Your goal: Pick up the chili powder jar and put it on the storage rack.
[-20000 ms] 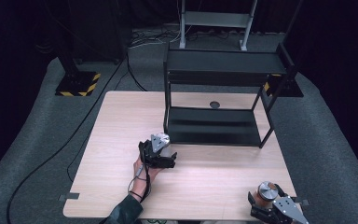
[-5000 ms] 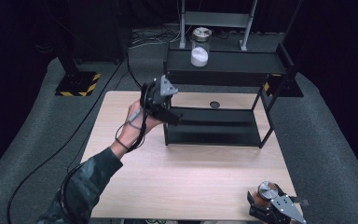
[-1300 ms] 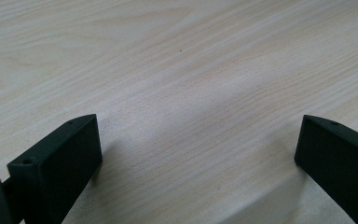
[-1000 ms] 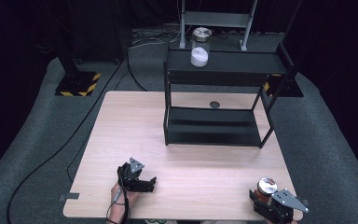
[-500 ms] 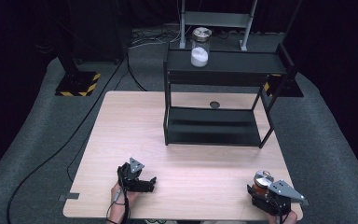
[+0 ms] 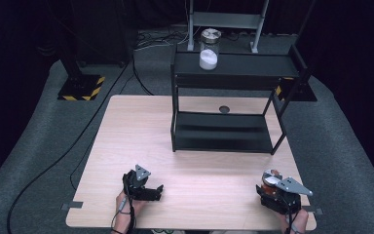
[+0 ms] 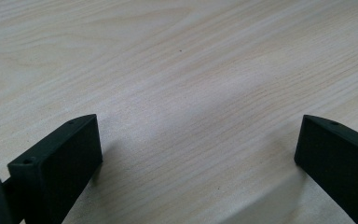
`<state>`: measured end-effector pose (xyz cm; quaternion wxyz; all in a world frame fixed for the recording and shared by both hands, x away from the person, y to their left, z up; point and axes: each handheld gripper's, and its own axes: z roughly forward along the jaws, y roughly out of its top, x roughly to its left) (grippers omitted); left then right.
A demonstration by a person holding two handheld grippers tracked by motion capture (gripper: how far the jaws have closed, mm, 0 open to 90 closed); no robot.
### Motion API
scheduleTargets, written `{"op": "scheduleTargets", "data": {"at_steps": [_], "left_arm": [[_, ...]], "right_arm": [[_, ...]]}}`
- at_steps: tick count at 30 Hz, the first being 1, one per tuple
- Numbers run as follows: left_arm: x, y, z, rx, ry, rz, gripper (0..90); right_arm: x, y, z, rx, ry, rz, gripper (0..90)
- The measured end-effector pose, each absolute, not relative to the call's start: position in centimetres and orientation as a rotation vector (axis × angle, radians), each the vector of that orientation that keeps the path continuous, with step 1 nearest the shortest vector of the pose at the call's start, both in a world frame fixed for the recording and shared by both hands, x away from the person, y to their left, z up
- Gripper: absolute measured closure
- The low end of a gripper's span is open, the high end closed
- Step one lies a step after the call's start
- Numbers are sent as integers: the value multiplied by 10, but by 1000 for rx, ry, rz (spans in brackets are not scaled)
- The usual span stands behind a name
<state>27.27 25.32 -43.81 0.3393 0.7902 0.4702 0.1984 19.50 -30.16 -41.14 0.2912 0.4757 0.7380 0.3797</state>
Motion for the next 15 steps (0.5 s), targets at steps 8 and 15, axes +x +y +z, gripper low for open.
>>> {"op": "scheduleTargets", "data": {"at_steps": [8,15], "left_arm": [[273,253,-438,2058,1224,517,0],[273,253,-438,2058,1224,517,0]], "right_arm": [[208,-298,-405,1256,1976,1006,311],[220,-294,-397,1241,1990,996,311]]}}
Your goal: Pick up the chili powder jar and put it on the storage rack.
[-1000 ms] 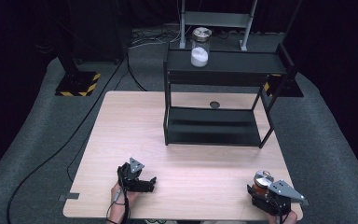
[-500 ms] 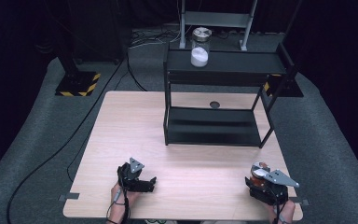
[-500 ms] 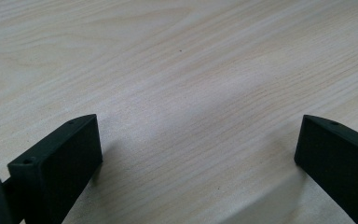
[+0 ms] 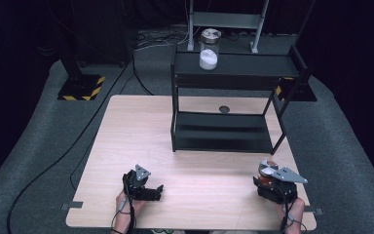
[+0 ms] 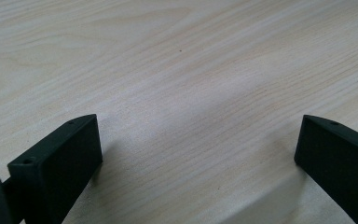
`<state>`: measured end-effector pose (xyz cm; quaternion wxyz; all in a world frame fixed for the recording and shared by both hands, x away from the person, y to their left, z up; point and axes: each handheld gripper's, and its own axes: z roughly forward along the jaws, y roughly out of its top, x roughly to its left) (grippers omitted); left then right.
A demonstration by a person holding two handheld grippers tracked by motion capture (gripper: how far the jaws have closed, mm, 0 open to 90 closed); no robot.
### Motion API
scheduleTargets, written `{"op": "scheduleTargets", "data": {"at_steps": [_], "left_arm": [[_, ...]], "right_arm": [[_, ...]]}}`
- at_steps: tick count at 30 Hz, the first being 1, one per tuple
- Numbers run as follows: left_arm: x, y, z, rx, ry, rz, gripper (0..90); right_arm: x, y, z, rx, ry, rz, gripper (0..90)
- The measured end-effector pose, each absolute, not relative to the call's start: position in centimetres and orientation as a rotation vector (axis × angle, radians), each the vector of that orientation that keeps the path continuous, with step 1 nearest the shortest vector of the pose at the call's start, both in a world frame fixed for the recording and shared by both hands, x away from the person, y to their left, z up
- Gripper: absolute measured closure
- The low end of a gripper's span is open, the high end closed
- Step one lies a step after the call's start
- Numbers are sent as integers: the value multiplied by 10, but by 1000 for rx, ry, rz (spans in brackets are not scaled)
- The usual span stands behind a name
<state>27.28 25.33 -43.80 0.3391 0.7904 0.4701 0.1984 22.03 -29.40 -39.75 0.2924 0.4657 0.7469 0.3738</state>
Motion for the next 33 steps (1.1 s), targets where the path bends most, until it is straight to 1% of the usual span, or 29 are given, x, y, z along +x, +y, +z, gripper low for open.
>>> {"op": "scheduleTargets", "data": {"at_steps": [20,33], "left_arm": [[272,253,-438,2063,1220,525,0],[272,253,-438,2063,1220,523,0]], "right_arm": [[253,-288,-377,1218,2019,965,311],[272,-284,-370,1229,2031,946,311]]}}
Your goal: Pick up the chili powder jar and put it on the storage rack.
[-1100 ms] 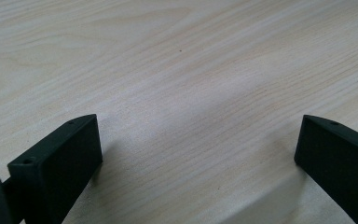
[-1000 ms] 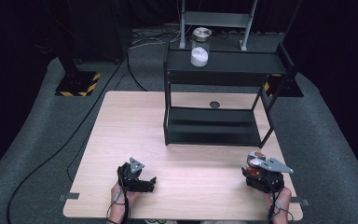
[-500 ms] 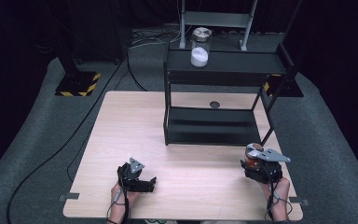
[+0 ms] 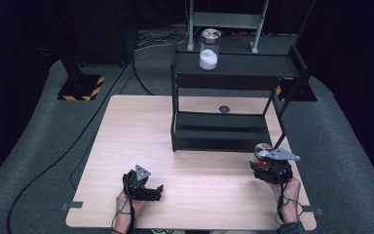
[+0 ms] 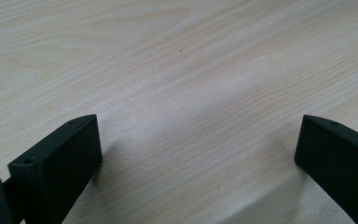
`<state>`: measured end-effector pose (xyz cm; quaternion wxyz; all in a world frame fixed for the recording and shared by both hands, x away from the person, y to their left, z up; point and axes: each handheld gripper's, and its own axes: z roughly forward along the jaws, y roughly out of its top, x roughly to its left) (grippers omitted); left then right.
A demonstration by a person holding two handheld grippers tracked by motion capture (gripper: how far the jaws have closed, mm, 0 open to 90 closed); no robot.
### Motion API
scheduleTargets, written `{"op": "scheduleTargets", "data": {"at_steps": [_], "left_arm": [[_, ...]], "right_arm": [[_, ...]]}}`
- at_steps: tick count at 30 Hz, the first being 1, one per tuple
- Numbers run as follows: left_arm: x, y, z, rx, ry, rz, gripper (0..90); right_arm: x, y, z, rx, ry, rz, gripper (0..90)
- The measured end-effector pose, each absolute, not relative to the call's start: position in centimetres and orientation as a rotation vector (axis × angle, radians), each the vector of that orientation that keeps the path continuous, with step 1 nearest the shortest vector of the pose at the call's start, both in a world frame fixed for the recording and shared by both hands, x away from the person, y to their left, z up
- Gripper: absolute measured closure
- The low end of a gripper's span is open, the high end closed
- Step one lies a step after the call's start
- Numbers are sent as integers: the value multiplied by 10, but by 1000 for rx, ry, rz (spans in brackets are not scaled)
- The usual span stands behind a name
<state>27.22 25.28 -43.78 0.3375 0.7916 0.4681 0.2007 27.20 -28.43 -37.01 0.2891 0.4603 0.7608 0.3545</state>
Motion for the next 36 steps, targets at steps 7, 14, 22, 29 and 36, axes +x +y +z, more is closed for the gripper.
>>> {"op": "scheduleTargets", "data": {"at_steps": [7,14,22,29,36], "left_arm": [[271,252,-438,2061,1218,530,0],[272,252,-438,2063,1219,526,0],[272,252,-438,2060,1221,525,0],[272,253,-438,2062,1220,523,0],[272,253,-438,2063,1221,521,0]], "right_arm": [[283,-283,-368,1235,2037,935,311],[295,-282,-366,1249,2041,920,311],[310,-280,-362,1252,2051,901,311],[321,-278,-357,1257,2066,874,311],[330,-279,-349,1249,2075,850,311]]}}
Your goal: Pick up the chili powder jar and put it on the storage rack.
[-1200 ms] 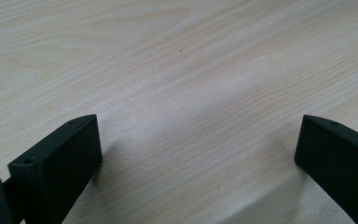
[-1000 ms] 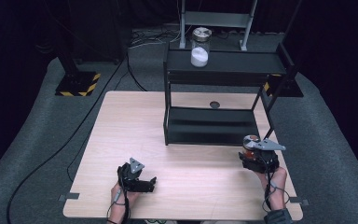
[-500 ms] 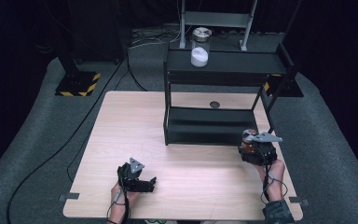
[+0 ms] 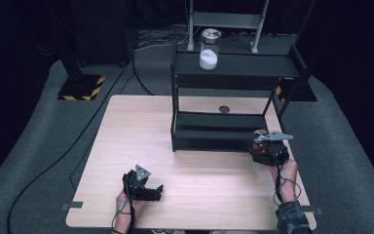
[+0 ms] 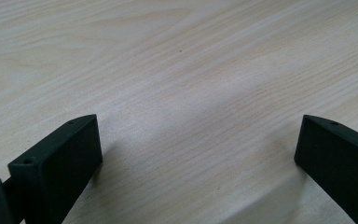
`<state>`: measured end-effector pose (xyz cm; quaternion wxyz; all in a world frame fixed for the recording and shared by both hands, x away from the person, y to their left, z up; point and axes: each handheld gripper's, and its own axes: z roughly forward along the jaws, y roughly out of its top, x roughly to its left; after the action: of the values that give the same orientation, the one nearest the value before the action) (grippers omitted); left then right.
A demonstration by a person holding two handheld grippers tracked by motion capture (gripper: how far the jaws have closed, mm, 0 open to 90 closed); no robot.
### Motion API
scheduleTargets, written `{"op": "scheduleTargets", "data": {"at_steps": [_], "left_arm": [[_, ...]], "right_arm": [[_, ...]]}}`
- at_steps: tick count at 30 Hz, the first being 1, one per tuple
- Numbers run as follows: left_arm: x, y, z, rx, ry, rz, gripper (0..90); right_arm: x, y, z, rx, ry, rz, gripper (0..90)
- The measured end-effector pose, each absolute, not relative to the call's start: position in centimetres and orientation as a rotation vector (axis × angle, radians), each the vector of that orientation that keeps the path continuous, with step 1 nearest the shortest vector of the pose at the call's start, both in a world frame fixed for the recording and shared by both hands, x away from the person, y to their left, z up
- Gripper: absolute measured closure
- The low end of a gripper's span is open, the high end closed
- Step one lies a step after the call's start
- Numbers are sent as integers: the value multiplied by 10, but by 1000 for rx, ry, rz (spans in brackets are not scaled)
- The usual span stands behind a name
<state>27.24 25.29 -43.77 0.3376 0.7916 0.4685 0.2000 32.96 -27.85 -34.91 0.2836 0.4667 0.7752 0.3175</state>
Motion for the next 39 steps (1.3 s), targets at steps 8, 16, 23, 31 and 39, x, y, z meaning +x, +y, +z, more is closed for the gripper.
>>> {"op": "scheduleTargets", "data": {"at_steps": [8,16,23,31,39], "left_arm": [[273,253,-438,2058,1223,518,0],[273,253,-438,2058,1223,518,0],[273,253,-438,2058,1224,518,0],[273,253,-438,2062,1221,519,0],[272,253,-438,2062,1221,521,0]], "right_arm": [[335,-279,-341,1241,2081,834,311],[339,-280,-333,1241,2091,825,311],[342,-281,-325,1234,2098,827,311],[345,-280,-314,1226,2100,819,311],[346,-281,-302,1212,2098,813,311]]}}
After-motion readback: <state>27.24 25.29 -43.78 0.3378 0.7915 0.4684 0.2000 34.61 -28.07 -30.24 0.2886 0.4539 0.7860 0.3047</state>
